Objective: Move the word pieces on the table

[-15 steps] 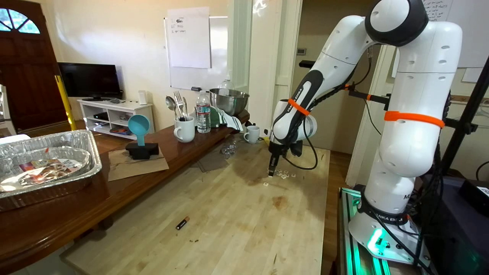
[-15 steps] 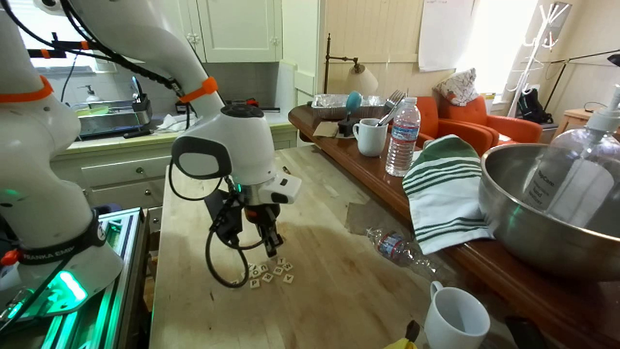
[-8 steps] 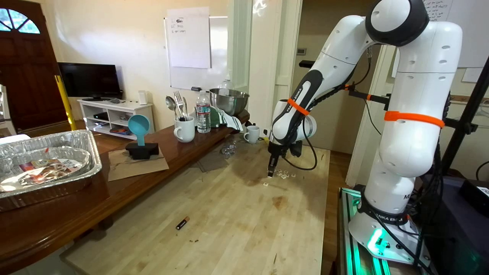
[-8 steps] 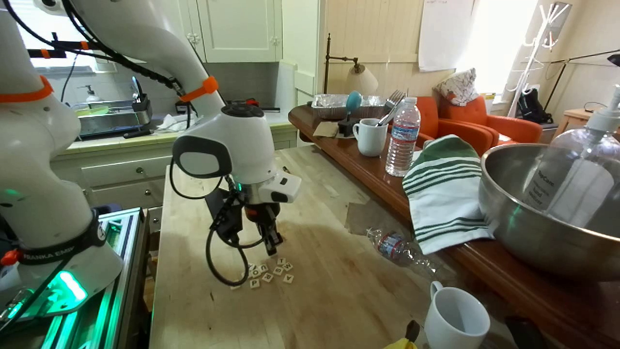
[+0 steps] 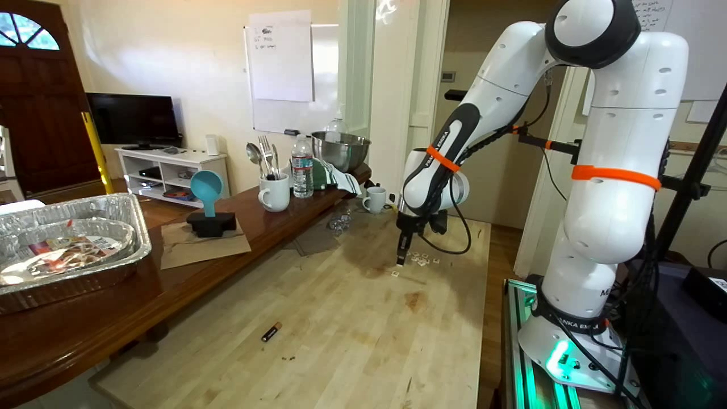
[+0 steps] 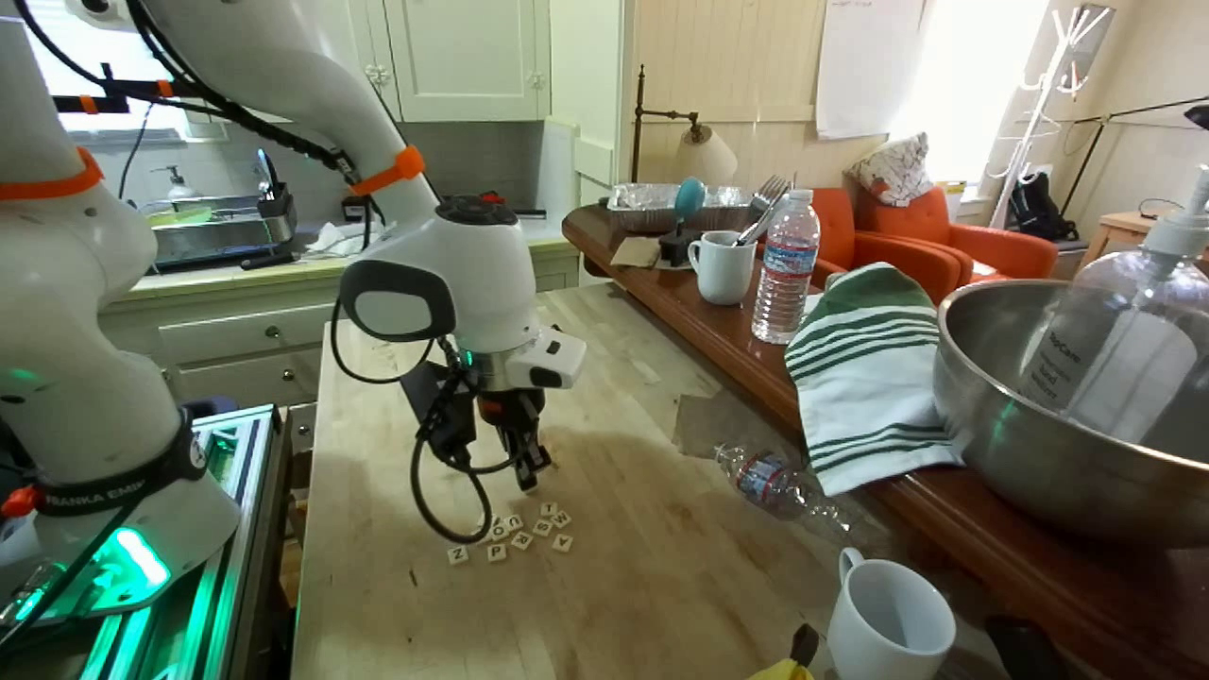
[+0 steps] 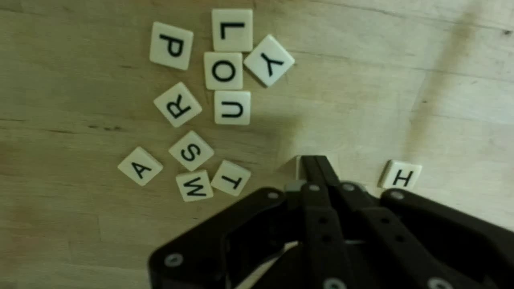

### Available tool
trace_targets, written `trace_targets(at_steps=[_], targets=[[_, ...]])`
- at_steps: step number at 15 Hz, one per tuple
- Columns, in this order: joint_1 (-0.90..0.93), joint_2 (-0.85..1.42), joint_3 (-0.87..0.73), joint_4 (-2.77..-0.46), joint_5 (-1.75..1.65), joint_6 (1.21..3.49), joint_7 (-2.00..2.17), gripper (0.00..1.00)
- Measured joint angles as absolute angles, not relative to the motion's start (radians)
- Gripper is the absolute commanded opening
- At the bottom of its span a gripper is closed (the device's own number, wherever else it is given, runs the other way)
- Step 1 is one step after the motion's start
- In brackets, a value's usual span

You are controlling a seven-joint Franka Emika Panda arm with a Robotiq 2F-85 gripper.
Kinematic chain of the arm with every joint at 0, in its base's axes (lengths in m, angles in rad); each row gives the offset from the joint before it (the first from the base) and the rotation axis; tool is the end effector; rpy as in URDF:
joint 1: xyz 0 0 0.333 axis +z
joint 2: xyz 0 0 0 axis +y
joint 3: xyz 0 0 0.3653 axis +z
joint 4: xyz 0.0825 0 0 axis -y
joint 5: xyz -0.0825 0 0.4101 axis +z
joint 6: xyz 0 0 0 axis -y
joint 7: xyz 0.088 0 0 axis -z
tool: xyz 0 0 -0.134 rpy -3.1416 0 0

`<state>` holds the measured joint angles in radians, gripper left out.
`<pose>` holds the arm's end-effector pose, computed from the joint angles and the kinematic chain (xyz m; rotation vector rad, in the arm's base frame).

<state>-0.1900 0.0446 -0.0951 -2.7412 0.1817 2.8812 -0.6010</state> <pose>0.3989 -0.1269 0.2134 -3.1241 -0.2235 -0.1695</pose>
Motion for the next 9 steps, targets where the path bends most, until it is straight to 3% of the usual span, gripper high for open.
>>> trace_targets(at_steps=[9], targets=[[-0.181, 0.038, -0.073, -2.741, 0.188, 2.855, -0.595, 0.0]])
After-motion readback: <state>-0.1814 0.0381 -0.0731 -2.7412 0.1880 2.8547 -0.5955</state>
